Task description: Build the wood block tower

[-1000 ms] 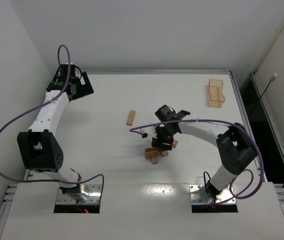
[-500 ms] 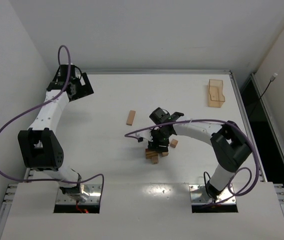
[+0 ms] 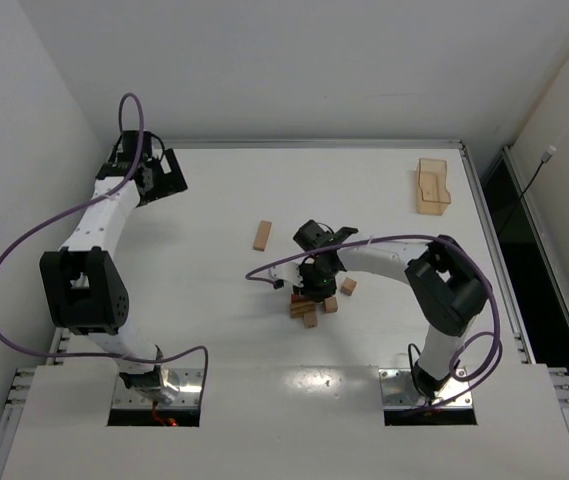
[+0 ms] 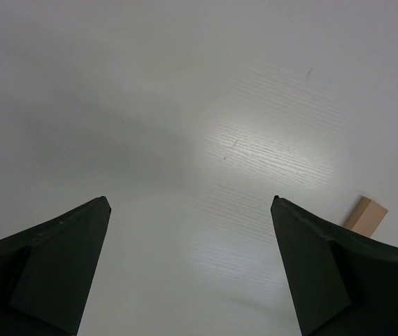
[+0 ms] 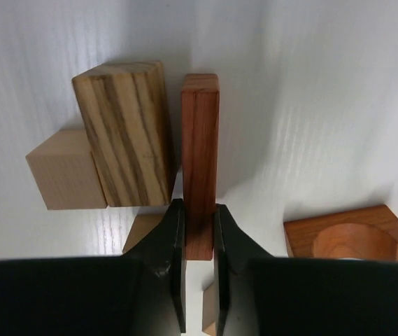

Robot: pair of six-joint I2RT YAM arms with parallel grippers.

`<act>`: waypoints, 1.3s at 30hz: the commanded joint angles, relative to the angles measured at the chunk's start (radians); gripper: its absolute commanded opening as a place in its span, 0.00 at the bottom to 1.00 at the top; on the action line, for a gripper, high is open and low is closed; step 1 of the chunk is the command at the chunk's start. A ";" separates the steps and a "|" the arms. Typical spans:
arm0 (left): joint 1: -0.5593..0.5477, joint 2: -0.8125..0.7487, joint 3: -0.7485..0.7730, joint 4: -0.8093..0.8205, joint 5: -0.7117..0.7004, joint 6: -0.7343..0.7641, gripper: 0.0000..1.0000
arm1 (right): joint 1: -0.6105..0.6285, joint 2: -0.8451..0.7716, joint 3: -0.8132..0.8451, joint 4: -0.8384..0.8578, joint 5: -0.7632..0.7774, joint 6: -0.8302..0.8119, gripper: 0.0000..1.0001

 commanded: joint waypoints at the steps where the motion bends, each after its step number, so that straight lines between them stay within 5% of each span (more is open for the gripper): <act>1: 0.017 0.001 0.050 0.004 0.005 0.014 0.99 | 0.007 0.009 0.046 0.026 0.009 -0.011 0.00; 8: 0.017 -0.022 0.035 0.022 0.005 0.014 0.99 | -0.042 -0.164 0.115 -0.039 -0.017 0.131 0.00; 12: 0.017 -0.059 -0.009 0.044 0.014 0.014 0.99 | -0.108 -0.178 0.234 0.033 -0.106 0.469 0.00; 18: 0.017 -0.049 0.001 0.020 0.002 0.035 0.99 | -0.181 0.059 0.346 0.154 -0.419 0.948 0.00; 25: 0.017 -0.060 0.001 0.020 -0.027 0.067 0.99 | -0.200 0.248 0.389 0.369 -0.421 1.456 0.00; 39: 0.027 -0.050 -0.028 0.010 -0.038 0.077 0.99 | -0.254 0.338 0.424 0.440 -0.220 1.665 0.00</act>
